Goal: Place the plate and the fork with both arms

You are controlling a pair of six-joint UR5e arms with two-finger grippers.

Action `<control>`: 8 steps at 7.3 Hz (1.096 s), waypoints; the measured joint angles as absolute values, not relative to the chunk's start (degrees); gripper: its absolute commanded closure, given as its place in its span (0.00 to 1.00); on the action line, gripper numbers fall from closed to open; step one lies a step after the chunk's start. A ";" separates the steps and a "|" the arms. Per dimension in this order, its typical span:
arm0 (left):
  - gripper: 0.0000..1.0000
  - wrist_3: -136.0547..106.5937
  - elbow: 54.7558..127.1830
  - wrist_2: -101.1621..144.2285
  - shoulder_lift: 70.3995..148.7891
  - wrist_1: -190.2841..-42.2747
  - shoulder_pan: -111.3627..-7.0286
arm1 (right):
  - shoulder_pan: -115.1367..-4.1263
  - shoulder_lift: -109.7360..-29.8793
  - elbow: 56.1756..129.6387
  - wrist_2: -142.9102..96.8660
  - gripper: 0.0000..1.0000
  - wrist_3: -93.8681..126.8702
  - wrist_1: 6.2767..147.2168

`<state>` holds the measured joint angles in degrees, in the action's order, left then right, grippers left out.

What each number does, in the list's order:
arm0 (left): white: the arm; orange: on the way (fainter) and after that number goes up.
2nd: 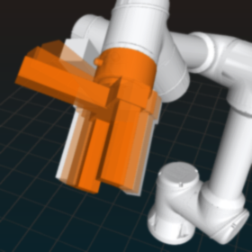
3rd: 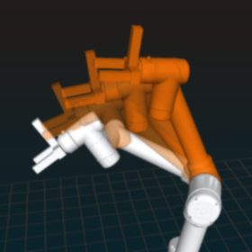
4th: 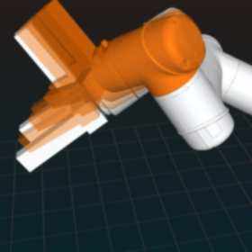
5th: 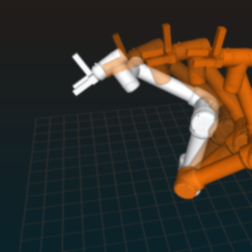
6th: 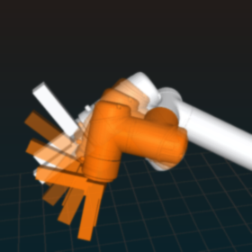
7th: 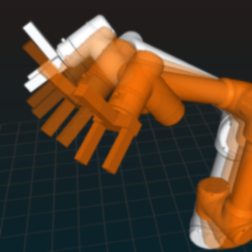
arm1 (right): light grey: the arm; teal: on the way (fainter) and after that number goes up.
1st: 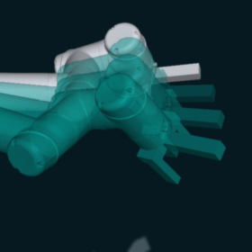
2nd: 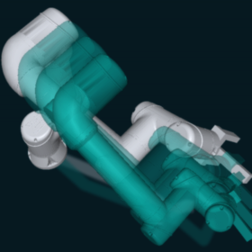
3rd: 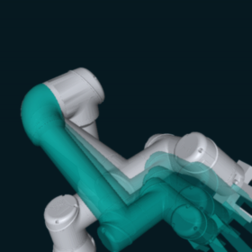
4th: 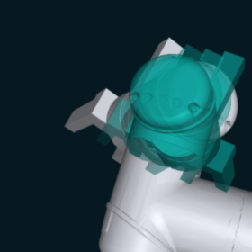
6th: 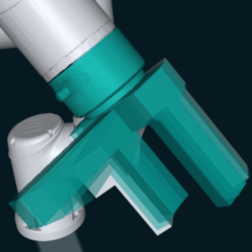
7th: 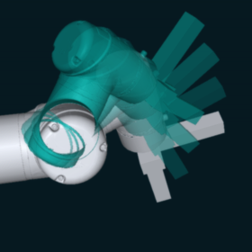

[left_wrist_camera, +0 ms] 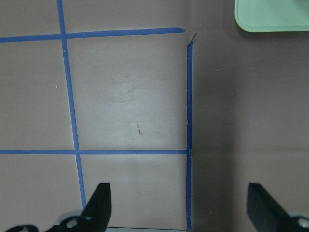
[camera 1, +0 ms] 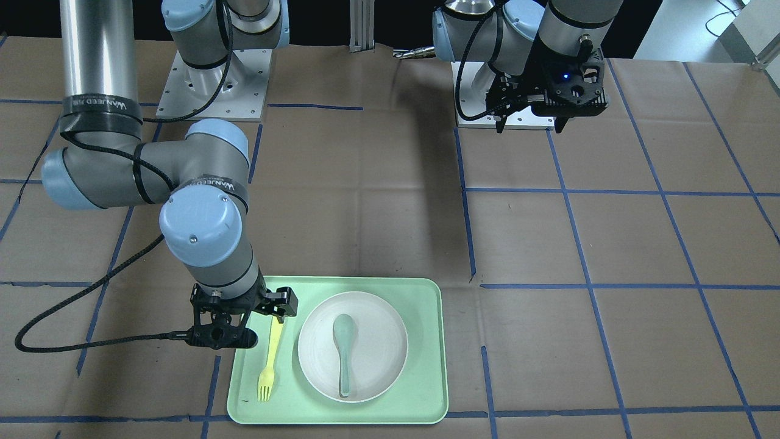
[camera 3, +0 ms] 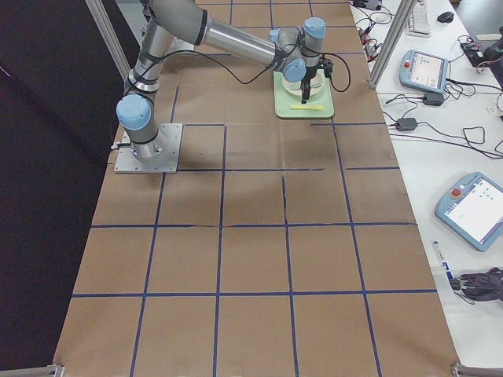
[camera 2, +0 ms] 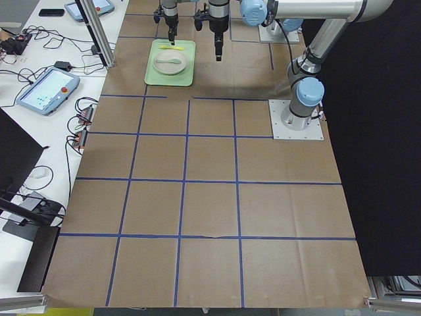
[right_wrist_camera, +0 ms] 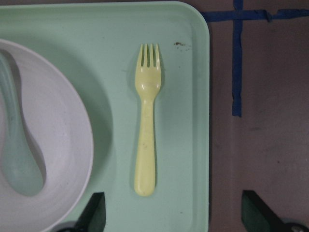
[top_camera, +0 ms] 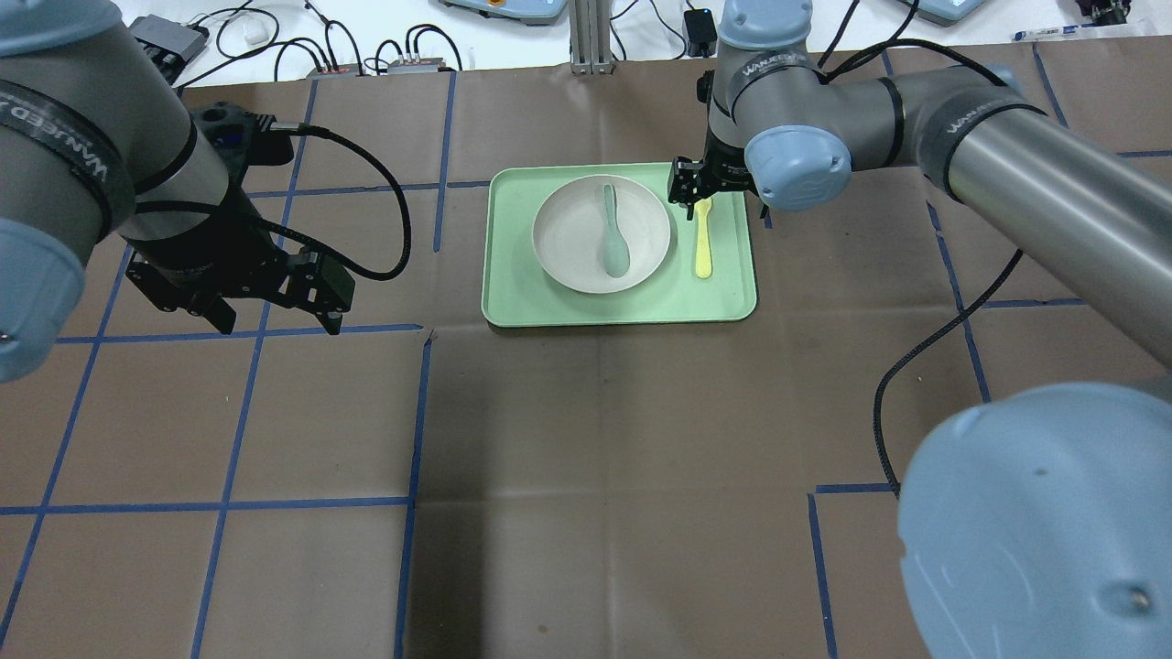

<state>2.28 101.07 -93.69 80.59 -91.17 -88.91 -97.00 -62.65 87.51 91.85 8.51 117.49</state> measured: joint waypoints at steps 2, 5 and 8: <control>0.00 2.32 101.07 -93.69 80.56 -91.14 -88.94 | -95.84 -71.52 91.14 91.86 0.00 5.88 112.70; 0.00 2.29 101.07 -93.69 80.51 -91.14 -88.90 | -92.92 -85.74 96.67 91.73 0.00 2.88 103.13; 0.00 2.31 101.10 -93.69 80.43 -91.18 -88.93 | -92.00 -95.96 99.19 91.78 0.00 2.59 96.73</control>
